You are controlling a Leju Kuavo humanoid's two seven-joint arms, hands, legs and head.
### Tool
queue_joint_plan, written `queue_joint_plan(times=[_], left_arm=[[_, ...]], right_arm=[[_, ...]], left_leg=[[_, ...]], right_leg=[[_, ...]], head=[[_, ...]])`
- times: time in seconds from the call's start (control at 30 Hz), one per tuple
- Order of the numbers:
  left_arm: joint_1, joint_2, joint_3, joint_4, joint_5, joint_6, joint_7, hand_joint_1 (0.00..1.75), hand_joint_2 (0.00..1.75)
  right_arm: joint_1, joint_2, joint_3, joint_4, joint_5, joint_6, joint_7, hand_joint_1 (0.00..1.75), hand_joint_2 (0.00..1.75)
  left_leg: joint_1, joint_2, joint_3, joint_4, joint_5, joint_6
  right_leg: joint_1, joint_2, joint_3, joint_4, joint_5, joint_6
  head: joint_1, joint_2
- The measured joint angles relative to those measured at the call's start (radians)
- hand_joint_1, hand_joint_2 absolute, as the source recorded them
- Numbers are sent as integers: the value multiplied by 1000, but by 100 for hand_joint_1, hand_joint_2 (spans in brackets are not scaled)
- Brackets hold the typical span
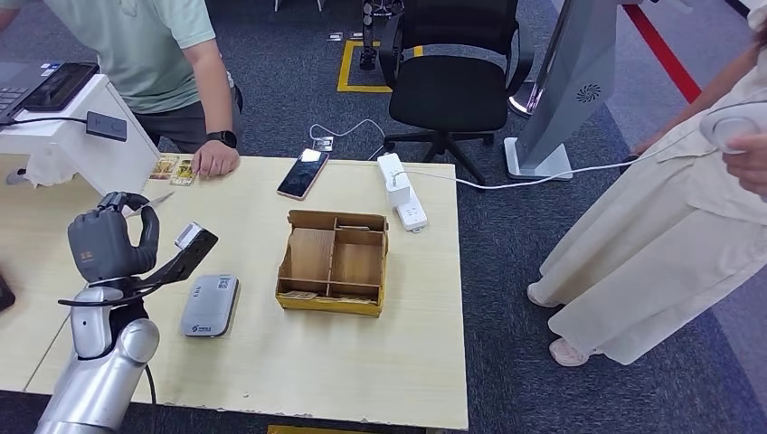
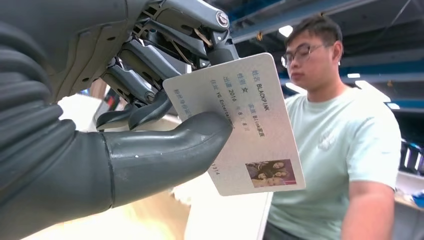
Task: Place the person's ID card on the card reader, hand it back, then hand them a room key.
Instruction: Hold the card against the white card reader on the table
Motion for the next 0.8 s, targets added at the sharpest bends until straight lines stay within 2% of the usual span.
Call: queue_joint_plan(times=[0.43, 0.6, 0.8], left_arm=[[21, 0, 19, -28, 184, -112, -1, 175, 175], [58, 6, 49, -56, 303, -186, 17, 175, 175], [108, 23, 88, -83, 349, -251, 59, 175, 175]], right_arm=[[4, 0, 0, 0, -11, -6, 0, 0, 175], [9, 0, 0, 0, -23, -20, -2, 0, 175], [11, 0, 0, 0, -28, -29, -4, 0, 175]], left_leg=[[0, 0, 0, 0, 0, 0], [0, 0, 0, 0, 0, 0], [1, 0, 0, 0, 0, 0]], right_leg=[[0, 0, 0, 0, 0, 0], [0, 1, 0, 0, 0, 0], [0, 1, 0, 0, 0, 0]], head=[[0, 0], [0, 0], [0, 0]])
